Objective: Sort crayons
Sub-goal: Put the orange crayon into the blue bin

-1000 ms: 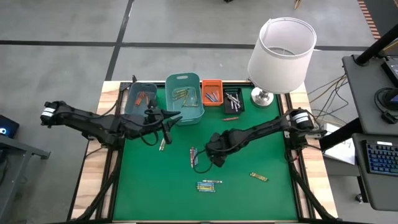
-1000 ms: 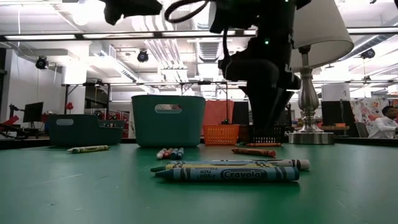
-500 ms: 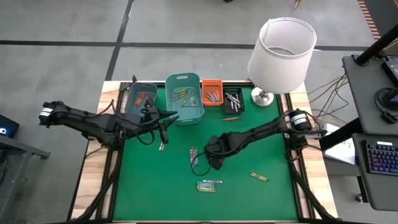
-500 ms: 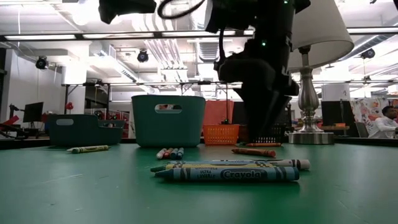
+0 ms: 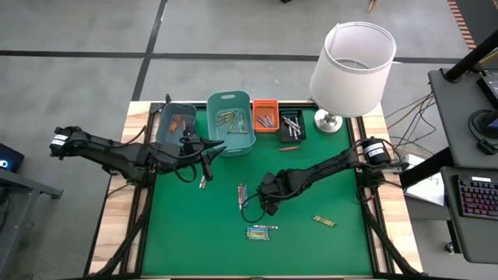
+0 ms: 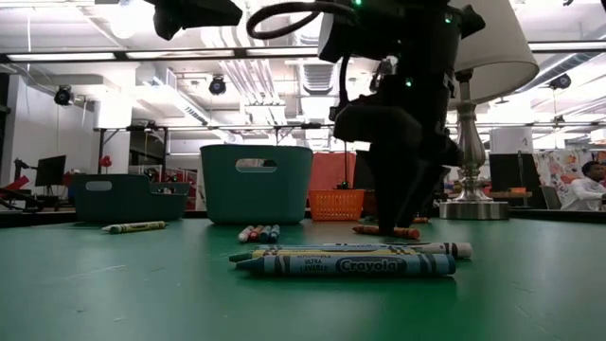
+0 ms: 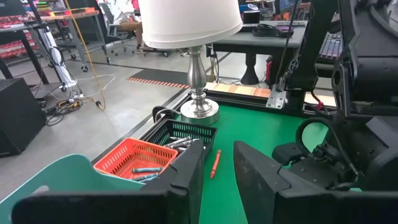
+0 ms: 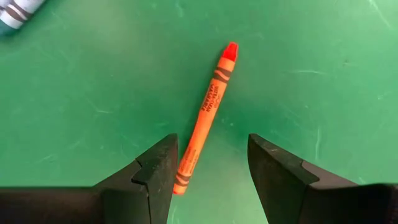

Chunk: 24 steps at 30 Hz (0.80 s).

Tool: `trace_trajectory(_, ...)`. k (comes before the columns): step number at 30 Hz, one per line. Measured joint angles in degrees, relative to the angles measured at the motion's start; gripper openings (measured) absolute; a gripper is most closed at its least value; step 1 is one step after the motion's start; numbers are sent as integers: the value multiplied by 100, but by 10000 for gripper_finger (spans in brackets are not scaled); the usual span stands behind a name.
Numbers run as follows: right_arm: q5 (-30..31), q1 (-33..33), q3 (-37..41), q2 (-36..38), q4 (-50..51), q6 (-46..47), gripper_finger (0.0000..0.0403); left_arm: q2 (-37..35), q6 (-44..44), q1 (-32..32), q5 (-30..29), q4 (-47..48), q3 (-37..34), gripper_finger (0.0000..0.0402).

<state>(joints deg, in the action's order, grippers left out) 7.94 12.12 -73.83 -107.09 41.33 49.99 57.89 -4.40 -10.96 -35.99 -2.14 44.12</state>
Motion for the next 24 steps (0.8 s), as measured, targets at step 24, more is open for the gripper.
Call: trace_trajectory(24,90,-7,532,28,-663,-358,27,331,-81,2,38,-689,0,72)
